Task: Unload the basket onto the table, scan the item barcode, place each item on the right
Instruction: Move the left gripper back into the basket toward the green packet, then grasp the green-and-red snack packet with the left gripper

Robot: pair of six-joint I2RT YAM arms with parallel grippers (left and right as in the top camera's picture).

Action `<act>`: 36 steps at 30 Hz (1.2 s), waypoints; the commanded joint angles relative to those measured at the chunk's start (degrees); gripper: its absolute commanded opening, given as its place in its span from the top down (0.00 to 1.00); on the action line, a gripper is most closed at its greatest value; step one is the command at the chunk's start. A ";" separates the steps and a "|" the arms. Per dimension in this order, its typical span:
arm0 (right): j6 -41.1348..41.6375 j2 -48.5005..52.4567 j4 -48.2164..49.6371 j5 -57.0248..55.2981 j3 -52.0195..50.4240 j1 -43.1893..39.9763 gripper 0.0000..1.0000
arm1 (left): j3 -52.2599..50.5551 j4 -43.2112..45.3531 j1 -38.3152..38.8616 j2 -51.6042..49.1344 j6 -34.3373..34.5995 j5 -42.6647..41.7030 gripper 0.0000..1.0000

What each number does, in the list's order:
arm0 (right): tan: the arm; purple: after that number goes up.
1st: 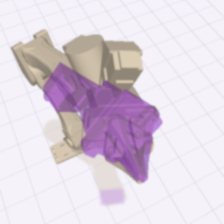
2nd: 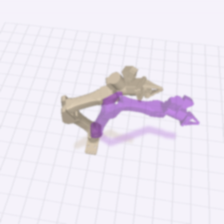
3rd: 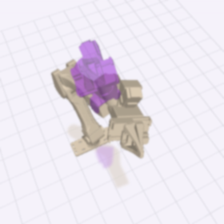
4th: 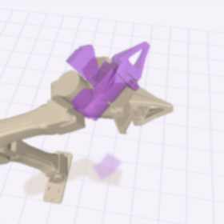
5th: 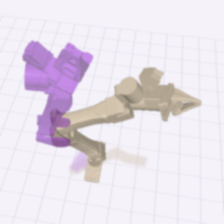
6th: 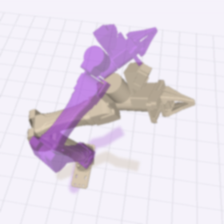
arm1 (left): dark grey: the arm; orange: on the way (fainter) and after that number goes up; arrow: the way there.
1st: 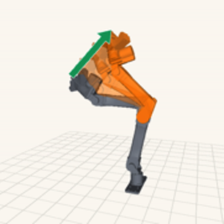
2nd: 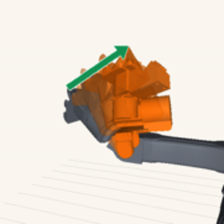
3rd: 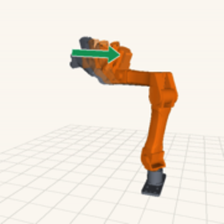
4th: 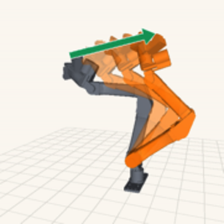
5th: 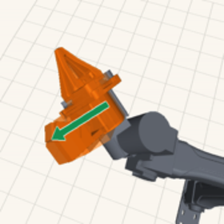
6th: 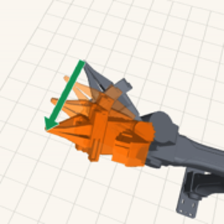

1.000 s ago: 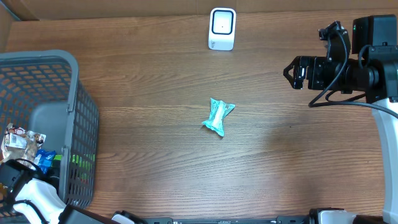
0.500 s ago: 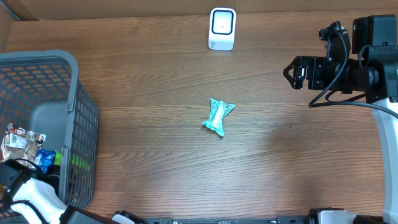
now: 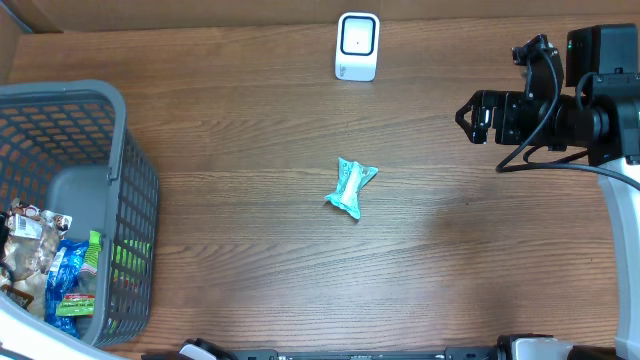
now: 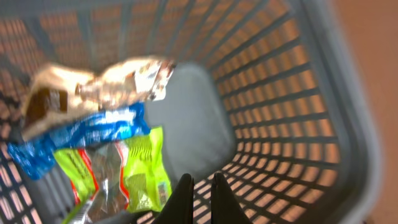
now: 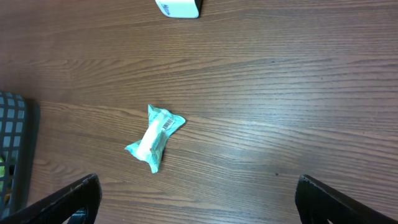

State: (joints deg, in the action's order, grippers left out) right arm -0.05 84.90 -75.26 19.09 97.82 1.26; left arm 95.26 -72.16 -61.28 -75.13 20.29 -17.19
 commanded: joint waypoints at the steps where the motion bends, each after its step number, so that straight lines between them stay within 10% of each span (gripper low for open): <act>1: -0.42 0.04 0.13 0.09 1.14 0.28 0.00 | 3.43 -1.77 1.64 0.24 -3.17 1.05 0.76; 5: -0.42 0.04 0.11 0.09 1.14 0.28 0.00 | -0.15 -3.34 1.73 -1.03 -3.17 3.37 0.22; 9: -0.44 0.04 0.13 0.09 1.14 0.28 0.00 | -8.07 -3.21 1.73 -3.23 -3.15 4.00 0.04; 36: -0.42 0.04 0.13 0.09 1.14 0.28 0.00 | -40.41 22.51 4.63 -23.12 -0.57 12.31 0.00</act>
State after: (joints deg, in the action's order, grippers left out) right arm -0.01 84.93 -75.29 19.09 97.82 1.26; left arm 57.56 -51.09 -58.39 -94.94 18.33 -6.87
